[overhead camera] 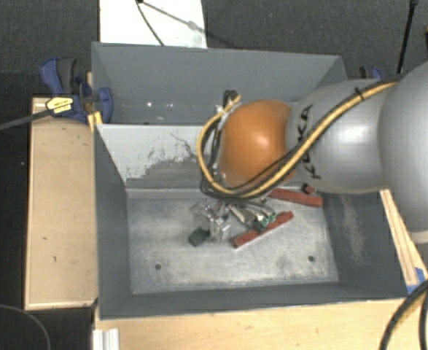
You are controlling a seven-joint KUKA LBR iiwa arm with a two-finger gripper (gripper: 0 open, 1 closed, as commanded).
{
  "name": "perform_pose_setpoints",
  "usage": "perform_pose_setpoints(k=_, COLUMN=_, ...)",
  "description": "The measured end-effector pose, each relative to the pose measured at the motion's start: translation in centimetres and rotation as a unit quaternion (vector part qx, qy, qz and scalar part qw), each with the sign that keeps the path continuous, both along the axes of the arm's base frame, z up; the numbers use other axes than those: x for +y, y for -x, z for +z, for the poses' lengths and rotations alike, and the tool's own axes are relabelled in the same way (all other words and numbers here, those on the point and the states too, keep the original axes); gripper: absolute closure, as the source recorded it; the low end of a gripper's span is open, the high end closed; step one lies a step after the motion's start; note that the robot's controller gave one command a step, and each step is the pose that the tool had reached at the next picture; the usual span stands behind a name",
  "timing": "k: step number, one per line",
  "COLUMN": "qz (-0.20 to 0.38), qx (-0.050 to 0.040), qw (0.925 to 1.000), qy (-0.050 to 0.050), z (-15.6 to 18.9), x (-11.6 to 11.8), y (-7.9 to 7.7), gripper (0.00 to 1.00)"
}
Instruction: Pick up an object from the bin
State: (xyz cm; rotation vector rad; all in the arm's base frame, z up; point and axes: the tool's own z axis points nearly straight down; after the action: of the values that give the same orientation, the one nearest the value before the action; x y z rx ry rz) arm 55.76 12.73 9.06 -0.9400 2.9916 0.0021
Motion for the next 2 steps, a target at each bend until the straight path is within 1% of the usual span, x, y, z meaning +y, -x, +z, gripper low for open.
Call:
perform_pose_setpoints(k=1, qz=-0.005, qx=-0.001, qw=1.0, qy=0.0, z=3.69, x=0.04, y=-0.16, gripper=1.0)
perform_pose_setpoints(k=2, qz=-0.008, qx=-0.0008, qw=1.0, qy=0.0, z=4.23, x=0.11, y=-0.25, gripper=1.0)
